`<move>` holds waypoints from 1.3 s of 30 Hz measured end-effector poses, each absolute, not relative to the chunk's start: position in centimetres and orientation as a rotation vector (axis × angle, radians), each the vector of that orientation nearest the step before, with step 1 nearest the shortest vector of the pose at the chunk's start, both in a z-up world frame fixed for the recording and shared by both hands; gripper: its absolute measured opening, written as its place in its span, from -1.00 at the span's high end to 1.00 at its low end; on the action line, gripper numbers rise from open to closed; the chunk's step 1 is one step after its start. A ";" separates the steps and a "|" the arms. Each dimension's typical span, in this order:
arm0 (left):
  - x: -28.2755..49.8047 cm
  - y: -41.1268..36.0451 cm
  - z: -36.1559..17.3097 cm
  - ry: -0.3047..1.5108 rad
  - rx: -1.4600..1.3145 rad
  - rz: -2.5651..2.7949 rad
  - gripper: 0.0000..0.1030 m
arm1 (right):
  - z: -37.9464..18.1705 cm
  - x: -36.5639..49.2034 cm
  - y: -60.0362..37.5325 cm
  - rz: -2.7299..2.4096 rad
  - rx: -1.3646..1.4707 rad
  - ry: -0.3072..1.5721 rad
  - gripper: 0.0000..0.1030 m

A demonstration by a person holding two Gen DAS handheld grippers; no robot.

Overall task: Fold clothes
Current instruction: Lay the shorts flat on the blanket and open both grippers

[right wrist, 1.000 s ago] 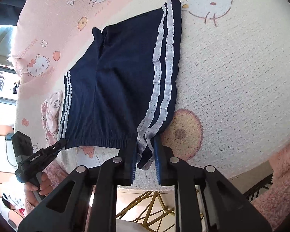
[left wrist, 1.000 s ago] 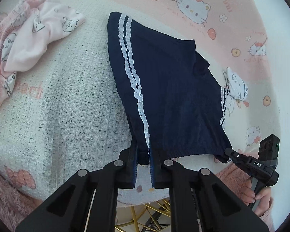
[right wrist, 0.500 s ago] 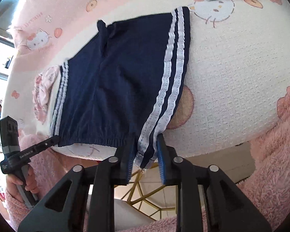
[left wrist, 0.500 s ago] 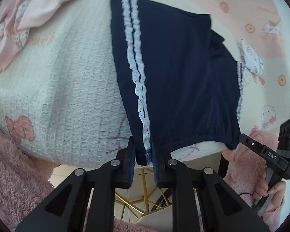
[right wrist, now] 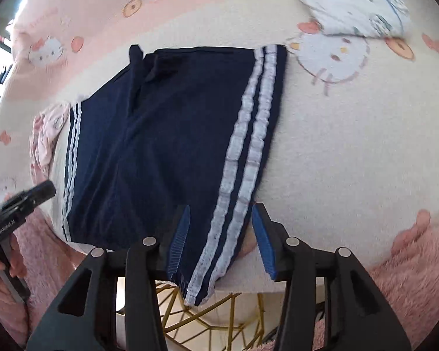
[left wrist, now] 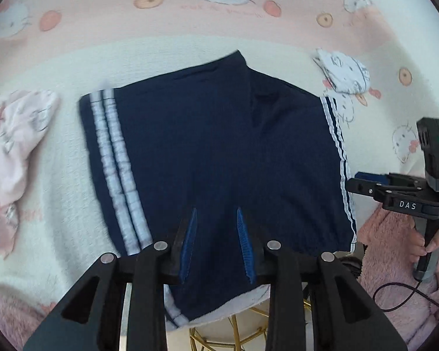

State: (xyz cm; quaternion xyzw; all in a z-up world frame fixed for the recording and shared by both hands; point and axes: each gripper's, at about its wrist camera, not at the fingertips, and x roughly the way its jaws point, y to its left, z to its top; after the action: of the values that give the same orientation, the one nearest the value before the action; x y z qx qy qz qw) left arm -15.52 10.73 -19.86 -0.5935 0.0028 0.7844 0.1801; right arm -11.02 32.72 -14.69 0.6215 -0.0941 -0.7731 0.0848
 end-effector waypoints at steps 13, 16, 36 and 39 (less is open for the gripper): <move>-20.5 10.4 -22.6 0.229 -1.634 2.320 0.41 | -17.6 -12.0 30.1 -2.481 1.747 0.229 0.16; -21.7 9.3 -22.1 0.157 -1.662 2.348 0.41 | -18.0 -13.1 30.3 -2.495 1.746 0.187 0.16; -7.6 13.4 -20.4 0.677 -1.482 1.961 0.28 | -17.8 -4.3 21.2 -2.105 1.730 0.270 0.12; -7.8 13.1 -20.5 0.680 -1.482 1.995 0.29 | -18.8 -4.4 21.4 -2.095 1.760 0.245 0.12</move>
State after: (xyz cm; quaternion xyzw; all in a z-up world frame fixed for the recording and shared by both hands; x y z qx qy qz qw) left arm -7.78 13.07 -20.54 -0.5523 0.2535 0.7436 0.2788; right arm -4.37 21.41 -18.79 0.6284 0.0873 -0.7477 0.1960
